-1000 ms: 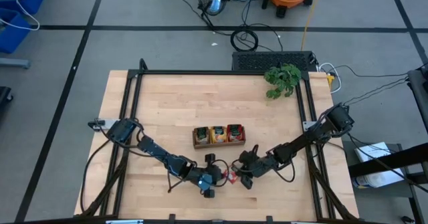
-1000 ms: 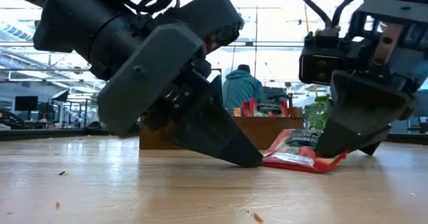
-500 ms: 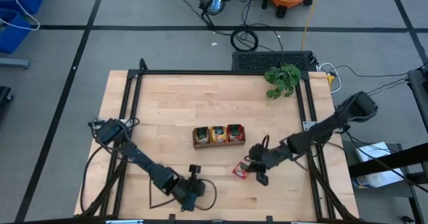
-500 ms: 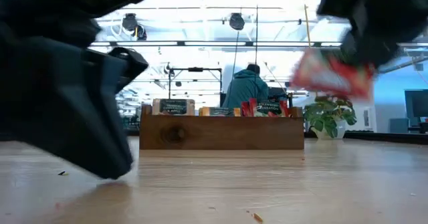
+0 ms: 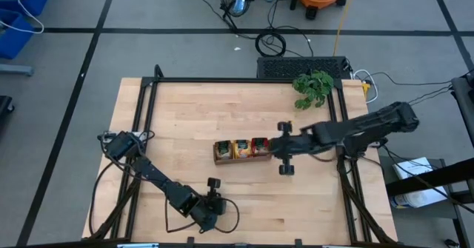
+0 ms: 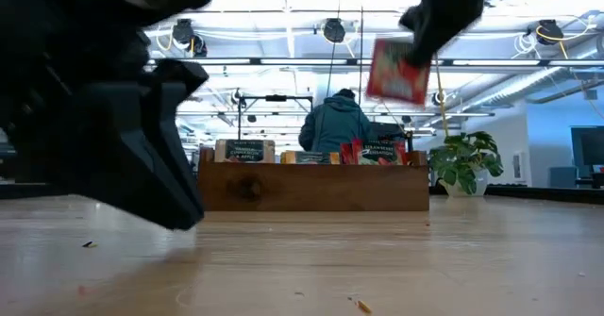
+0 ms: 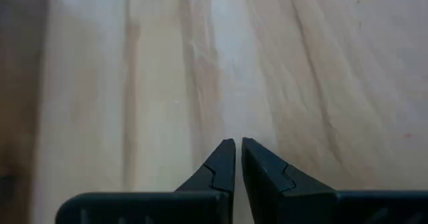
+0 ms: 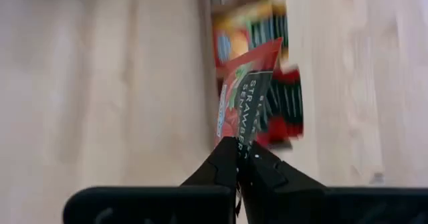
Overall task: Pick & Place Tea
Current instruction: Put the red tea bag into the right section of the wooden organizer
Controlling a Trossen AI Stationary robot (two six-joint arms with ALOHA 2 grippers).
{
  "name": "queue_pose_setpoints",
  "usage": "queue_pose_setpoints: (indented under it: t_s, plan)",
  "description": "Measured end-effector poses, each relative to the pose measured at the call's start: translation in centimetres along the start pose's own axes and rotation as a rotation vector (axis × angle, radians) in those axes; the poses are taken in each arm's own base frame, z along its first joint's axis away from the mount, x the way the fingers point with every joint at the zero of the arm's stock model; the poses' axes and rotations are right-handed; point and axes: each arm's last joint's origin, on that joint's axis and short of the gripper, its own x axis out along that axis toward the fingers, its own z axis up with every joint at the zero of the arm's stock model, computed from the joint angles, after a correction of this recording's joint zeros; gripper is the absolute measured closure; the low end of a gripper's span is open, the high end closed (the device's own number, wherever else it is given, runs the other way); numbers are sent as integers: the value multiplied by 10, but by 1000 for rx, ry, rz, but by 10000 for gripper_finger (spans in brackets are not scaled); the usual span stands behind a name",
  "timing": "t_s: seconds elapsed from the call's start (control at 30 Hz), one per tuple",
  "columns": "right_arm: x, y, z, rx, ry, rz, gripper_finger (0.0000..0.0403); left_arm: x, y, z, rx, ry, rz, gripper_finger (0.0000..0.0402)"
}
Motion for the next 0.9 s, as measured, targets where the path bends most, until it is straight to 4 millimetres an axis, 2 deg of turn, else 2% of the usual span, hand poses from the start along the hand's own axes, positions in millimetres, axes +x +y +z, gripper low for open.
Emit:
queue_pose_setpoints:
  t_s: [0.17,0.27,0.43,0.9]
  plan:
    - [42,-6,-5,-121,166,-39,403,-4,-3,-2,30,7,4,366]
    - [58,-6,0,-177,148,-78,403,-3,-2,-2,28,15,10,366]
    - [72,-4,-1,-244,184,-76,403,-3,0,-2,3,15,17,366]
    - [96,-8,-6,-252,269,-69,403,-3,-1,-2,-5,16,16,366]
